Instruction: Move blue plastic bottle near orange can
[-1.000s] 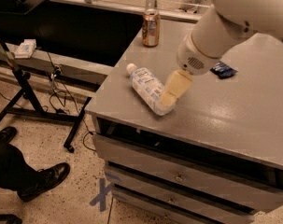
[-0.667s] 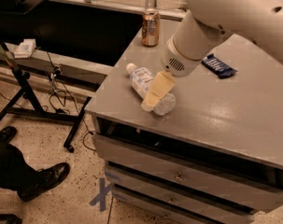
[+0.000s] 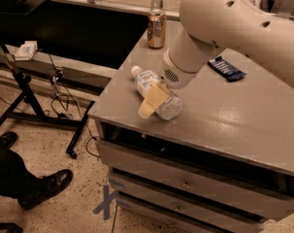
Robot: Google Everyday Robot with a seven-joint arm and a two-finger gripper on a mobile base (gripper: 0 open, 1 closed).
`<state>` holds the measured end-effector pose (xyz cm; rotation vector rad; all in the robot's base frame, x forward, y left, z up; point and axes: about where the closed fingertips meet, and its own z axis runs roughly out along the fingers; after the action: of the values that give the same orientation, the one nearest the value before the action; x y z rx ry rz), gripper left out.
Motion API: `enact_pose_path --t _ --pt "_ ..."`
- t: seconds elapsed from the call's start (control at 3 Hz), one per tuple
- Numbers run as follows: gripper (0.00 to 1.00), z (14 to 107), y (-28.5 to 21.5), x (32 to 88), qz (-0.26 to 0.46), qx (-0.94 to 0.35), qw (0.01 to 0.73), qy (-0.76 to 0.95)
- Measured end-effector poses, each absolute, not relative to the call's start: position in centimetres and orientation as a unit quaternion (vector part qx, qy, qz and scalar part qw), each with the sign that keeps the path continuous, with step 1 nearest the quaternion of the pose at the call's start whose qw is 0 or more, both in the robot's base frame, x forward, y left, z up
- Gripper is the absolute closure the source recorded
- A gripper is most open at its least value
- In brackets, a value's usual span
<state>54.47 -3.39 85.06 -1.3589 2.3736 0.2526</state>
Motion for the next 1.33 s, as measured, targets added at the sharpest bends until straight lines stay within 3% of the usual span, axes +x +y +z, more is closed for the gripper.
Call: enact_pose_path --t 1.0,1.33 --pt "0.87 89.9 -7.3 58.5 0.036 -0.464 0.243 0.851" --pt "1.00 93.4 -12.0 60.2 -0.011 -0.447 0.264 0.855"
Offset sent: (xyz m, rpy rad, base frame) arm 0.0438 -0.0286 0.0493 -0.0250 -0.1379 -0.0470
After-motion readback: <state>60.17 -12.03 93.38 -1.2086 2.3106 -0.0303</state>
